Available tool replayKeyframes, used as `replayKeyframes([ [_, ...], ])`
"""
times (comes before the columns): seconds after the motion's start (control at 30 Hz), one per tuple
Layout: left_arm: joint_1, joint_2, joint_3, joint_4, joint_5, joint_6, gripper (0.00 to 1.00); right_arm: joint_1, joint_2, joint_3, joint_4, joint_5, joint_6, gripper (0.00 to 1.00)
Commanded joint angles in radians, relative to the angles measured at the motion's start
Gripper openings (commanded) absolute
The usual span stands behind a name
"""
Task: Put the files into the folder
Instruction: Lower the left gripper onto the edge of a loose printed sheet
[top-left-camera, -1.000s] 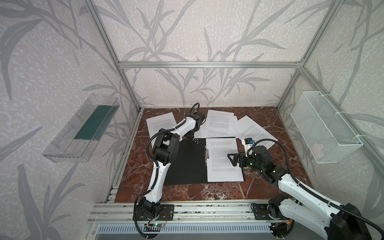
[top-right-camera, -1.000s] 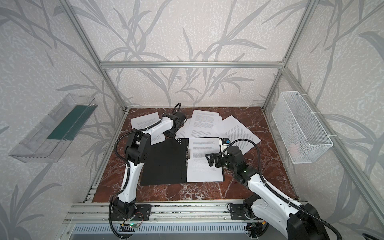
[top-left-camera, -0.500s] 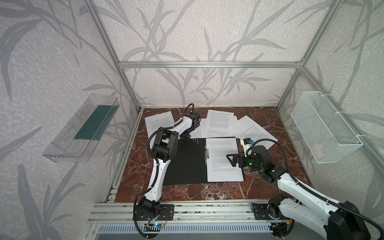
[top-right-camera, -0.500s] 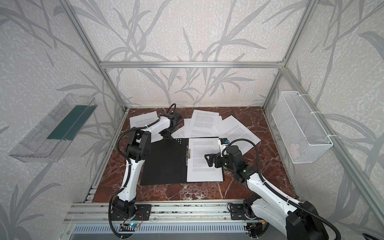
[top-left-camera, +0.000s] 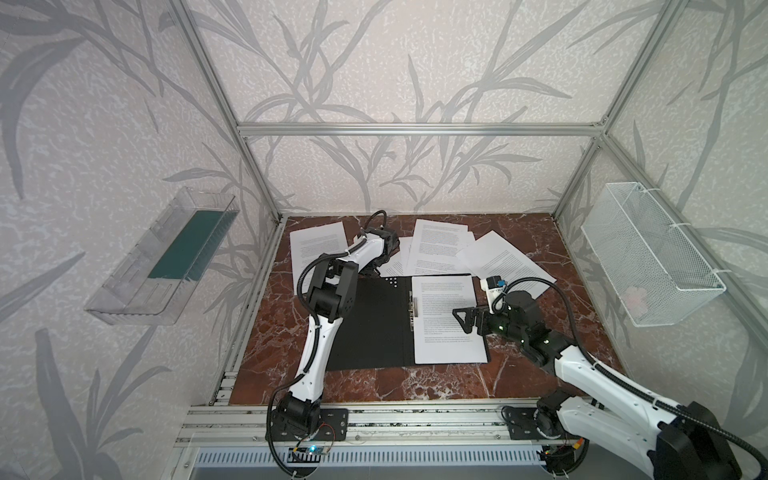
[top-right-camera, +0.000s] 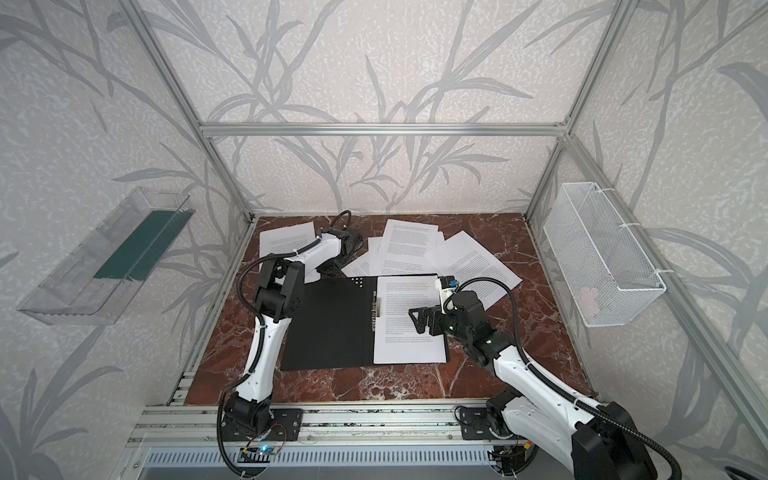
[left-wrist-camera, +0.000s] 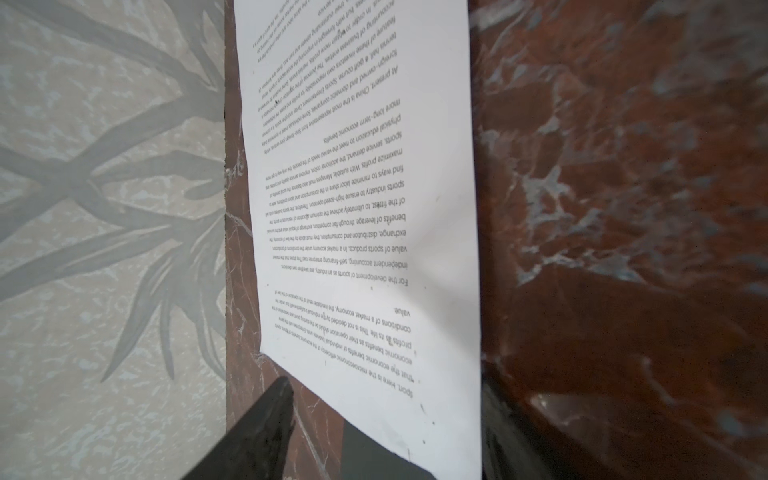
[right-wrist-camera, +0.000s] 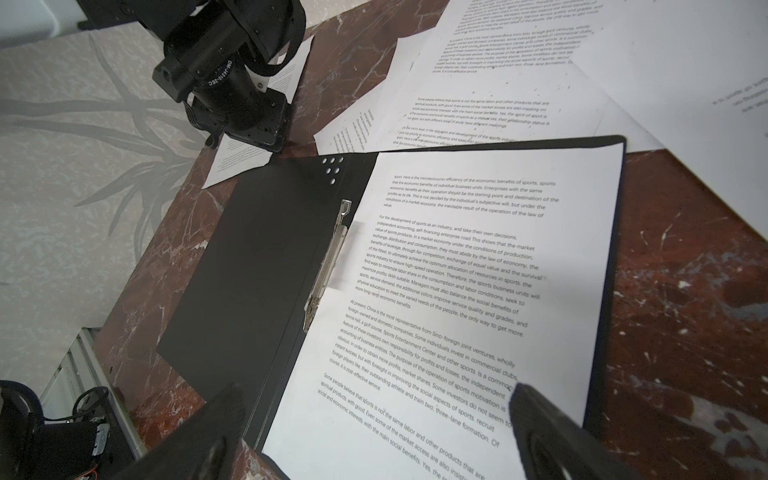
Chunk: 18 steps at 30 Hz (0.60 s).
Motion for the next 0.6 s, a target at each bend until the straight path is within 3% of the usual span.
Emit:
replayKeyframes([
  [0.0, 0.006, 0.049, 0.044, -0.077, -0.022, -0.049, 0.63, -0.002, -0.018, 0.0, 0.017, -0.003, 0.005, 0.99],
  [0.17, 0.013, 0.067, 0.076, -0.117, 0.006, -0.095, 0.51, -0.001, -0.029, -0.003, 0.012, 0.004, 0.002, 0.99],
  [0.27, 0.026, 0.063, 0.079, -0.121, 0.044, -0.122, 0.38, -0.001, -0.035, -0.003, 0.012, 0.0, 0.004, 0.99],
  [0.57, 0.073, 0.028, 0.049, -0.088, 0.136, -0.134, 0.19, -0.001, -0.052, -0.006, 0.01, 0.006, 0.0, 0.99],
])
